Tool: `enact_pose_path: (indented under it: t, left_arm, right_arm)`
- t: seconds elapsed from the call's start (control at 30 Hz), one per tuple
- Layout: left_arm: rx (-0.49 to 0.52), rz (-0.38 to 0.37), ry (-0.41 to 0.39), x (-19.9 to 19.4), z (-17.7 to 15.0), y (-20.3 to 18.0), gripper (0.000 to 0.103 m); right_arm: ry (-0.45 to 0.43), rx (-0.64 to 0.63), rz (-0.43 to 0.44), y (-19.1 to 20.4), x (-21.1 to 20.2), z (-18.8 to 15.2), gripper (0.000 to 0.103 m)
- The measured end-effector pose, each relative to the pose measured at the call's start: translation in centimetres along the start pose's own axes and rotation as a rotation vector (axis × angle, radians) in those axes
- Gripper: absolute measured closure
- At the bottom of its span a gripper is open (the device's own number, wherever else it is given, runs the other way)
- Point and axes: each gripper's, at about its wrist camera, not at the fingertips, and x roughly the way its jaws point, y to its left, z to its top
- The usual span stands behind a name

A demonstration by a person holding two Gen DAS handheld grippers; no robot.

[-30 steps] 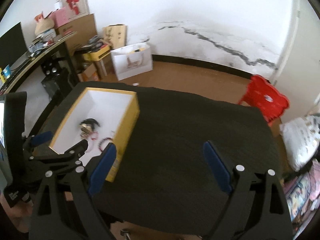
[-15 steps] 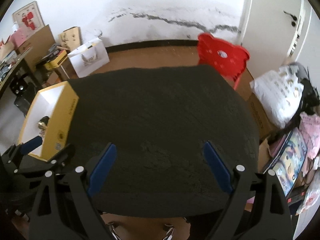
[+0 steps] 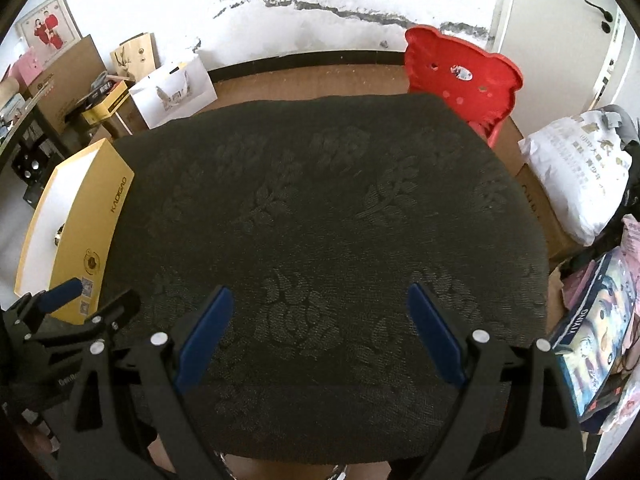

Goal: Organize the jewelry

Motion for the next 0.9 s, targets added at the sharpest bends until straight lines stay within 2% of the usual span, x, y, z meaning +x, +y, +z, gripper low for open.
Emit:
enact_pose_path:
  t: [0.9]
  left_arm:
    - [-0.009,0.024,0.021,1.1,1.2,1.0,0.008]
  right_arm:
    - [0.020,-0.032,0.002,1.2,1.7,1.9,0.017]
